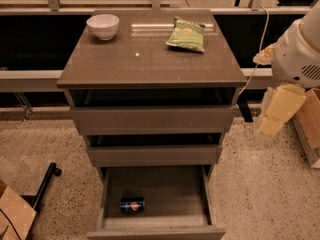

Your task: Pick pepsi can from bottom drawer and place on counter

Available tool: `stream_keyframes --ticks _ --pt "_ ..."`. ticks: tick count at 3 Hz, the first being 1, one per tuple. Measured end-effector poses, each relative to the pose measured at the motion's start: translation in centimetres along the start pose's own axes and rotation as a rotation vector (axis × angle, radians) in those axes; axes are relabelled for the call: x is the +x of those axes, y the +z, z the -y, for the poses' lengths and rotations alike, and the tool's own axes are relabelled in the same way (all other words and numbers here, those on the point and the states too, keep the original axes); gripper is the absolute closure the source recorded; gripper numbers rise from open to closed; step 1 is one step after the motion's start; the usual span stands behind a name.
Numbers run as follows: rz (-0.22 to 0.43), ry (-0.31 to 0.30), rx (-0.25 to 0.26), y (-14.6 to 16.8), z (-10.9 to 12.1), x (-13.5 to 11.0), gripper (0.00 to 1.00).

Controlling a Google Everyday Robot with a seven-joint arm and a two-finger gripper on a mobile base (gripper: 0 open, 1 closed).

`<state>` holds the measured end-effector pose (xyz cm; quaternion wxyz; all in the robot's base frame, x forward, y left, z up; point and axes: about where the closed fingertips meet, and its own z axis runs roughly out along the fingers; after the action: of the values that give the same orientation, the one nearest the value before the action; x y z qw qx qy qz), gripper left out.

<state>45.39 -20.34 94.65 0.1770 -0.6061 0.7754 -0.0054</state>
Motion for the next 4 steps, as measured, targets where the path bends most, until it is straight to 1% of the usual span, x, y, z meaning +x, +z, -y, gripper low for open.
stream_keyframes --ticks 1,2,3,4 --pt "0.060 -0.009 -0.038 3.6 0.7 -0.3 0.00" --pt "0.065 -0.005 -0.042 4.0 0.6 -0.4 0.00" --pt "0.078 0.020 -0.058 5.8 -0.2 -0.7 0.00" --pt "0.147 -0.006 -0.095 9.7 -1.4 -2.0 0.00"
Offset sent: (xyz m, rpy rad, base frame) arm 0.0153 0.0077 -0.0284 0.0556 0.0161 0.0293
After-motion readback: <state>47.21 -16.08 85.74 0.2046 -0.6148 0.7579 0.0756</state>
